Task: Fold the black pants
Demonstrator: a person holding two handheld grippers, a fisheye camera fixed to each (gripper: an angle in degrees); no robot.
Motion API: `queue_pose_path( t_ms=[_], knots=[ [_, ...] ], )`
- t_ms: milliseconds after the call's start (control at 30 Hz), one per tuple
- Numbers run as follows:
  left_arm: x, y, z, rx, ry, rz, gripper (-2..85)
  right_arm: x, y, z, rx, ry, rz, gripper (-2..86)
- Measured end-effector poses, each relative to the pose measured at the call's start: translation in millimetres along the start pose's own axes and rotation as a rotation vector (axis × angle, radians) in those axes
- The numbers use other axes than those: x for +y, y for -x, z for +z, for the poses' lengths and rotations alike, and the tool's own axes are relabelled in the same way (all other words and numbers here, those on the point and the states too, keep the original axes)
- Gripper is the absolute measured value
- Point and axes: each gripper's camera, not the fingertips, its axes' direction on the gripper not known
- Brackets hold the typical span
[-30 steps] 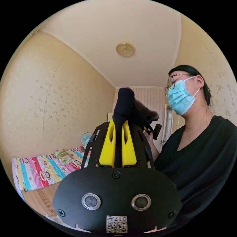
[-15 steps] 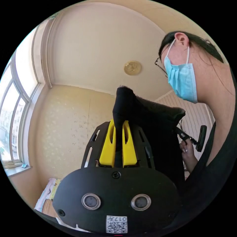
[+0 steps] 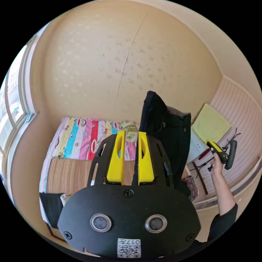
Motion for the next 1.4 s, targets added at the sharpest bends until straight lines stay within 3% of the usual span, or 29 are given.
queue_pose_path(
  t_ms=[133, 200, 267, 367, 567, 867, 967, 1133, 1233, 1333, 1400],
  knots=[
    [98, 107, 81, -0.076, 0.215, -0.043, 7.8, 81, -29, 84, -0.010, 0.116, -0.064, 4.3],
    [197, 181, 144, -0.148, 0.493, -0.097, 7.7, 145, -27, 135, 0.049, 0.266, -0.194, 4.4],
    [278, 229, 170, -0.149, 0.655, -0.169, 7.8, 258, -25, 201, 0.123, 0.575, -0.399, 4.3],
    [398, 285, 181, -0.091, 0.855, -0.285, 7.7, 392, -41, 225, 0.081, 0.837, -0.519, 4.1],
    [505, 324, 156, -0.022, 1.106, -0.243, 8.1, 521, -103, 207, -0.171, 1.175, -0.392, 5.4],
    [519, 366, 134, 0.044, 1.212, -0.107, 8.6, 522, -199, 190, -0.703, 1.205, 0.045, 9.2],
    [528, 387, 126, 0.049, 1.231, -0.119, 8.8, 522, -219, 191, -0.804, 1.215, 0.081, 9.9],
    [558, 412, 103, 0.052, 1.268, -0.177, 8.4, 518, -258, 173, -0.755, 1.198, -0.018, 6.5],
    [553, 433, 64, 0.034, 1.221, -0.252, 5.6, 505, -307, 153, -0.895, 1.183, 0.029, 4.4],
    [550, 440, 17, 0.223, 1.174, -0.253, 3.2, 494, -373, 124, -1.068, 1.111, 0.116, 3.7],
    [562, 450, -18, 0.608, 1.088, -0.418, 2.5, 494, -423, 109, -1.193, 1.044, 0.219, 3.4]
  ],
)
